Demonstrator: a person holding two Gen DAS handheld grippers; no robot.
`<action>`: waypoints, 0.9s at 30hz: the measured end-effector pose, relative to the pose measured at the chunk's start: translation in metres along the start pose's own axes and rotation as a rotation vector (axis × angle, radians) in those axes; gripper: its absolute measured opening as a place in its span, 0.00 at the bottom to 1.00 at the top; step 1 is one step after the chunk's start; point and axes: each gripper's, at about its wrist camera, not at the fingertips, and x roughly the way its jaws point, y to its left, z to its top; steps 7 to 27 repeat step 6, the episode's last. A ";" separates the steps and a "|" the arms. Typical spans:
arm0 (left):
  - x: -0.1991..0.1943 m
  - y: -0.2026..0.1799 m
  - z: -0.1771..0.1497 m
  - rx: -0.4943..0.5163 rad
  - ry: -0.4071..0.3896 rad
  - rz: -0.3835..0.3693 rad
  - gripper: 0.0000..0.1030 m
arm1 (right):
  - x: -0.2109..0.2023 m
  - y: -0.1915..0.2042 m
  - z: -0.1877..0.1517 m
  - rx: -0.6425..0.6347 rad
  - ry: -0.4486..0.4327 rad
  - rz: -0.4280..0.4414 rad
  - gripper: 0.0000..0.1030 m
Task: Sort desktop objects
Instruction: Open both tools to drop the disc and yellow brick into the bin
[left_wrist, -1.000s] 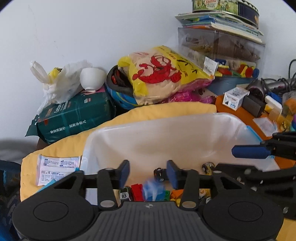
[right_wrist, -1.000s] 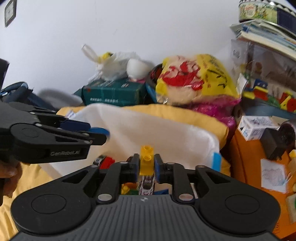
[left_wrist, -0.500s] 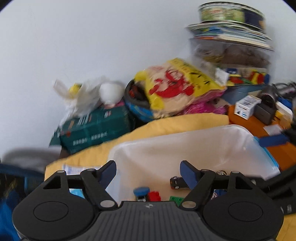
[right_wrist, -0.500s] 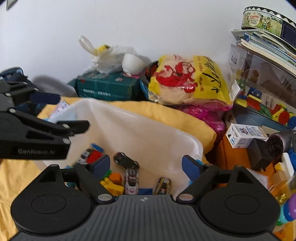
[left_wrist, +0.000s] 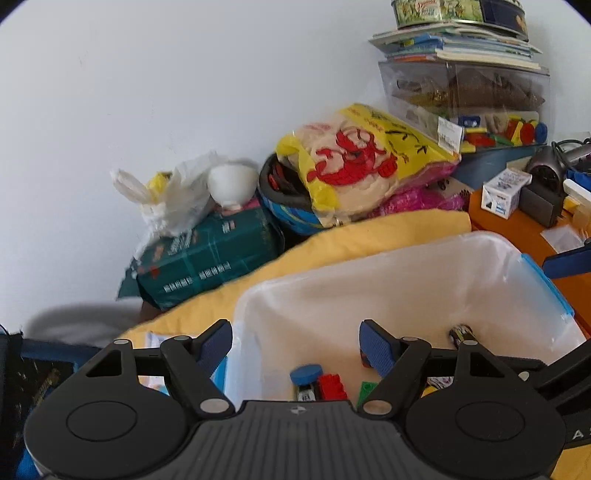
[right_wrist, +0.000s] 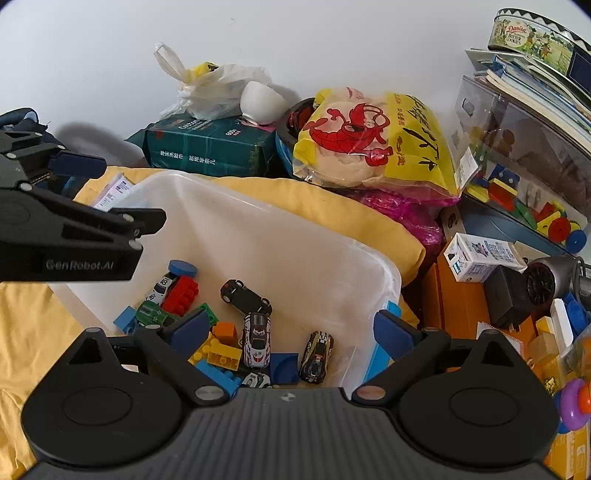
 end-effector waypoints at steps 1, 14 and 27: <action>0.000 0.001 0.000 -0.013 0.008 -0.021 0.77 | 0.000 0.000 0.000 0.001 0.004 0.003 0.95; -0.001 -0.003 -0.003 -0.003 0.013 -0.033 0.77 | 0.002 0.001 -0.002 0.006 0.016 -0.008 0.95; -0.001 -0.003 -0.003 -0.003 0.013 -0.033 0.77 | 0.002 0.001 -0.002 0.006 0.016 -0.008 0.95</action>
